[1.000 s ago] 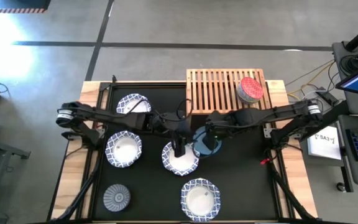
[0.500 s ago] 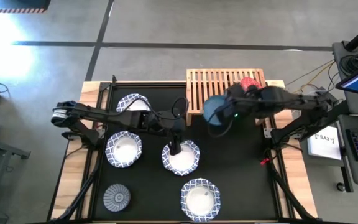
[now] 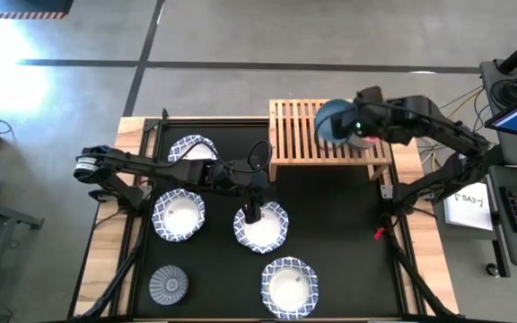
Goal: Place and stack bowls onto a shelf
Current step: Stack the light blue bowl on top of the red bowl on the shelf
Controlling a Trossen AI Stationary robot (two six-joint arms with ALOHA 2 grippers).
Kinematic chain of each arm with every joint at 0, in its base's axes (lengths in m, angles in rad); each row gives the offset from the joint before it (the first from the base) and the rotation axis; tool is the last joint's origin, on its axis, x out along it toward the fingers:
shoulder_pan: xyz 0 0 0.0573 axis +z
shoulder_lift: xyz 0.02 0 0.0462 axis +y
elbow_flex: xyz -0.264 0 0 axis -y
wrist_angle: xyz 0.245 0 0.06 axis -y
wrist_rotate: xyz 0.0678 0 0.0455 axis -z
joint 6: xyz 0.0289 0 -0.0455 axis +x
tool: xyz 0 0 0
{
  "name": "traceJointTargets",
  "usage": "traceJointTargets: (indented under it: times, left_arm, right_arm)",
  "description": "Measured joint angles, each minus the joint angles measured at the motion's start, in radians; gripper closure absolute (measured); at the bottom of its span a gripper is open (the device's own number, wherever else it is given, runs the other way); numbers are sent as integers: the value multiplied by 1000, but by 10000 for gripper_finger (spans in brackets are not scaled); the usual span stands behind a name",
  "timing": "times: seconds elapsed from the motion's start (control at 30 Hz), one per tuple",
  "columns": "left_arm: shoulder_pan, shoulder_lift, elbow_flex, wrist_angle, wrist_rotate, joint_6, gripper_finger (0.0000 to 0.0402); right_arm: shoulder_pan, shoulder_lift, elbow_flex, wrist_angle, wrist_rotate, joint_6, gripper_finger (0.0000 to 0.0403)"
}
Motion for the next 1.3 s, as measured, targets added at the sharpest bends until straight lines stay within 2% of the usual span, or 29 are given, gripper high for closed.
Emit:
traceJointTargets:
  times: [0.4,0.8,1.13,1.3]
  left_arm:
    - [1,0,0,-1,-45,23,267]
    - [1,0,0,-2,-46,23,267]
    - [1,1,0,-35,-52,22,267]
    - [1,1,0,-35,-52,33,267]
  right_arm:
    - [-278,-7,-65,1,-31,-102,391]
    - [-289,-3,-146,0,-64,-124,391]
    - [-321,-53,-103,2,-53,-121,391]
    - [-331,-62,-154,1,-113,-100,391]
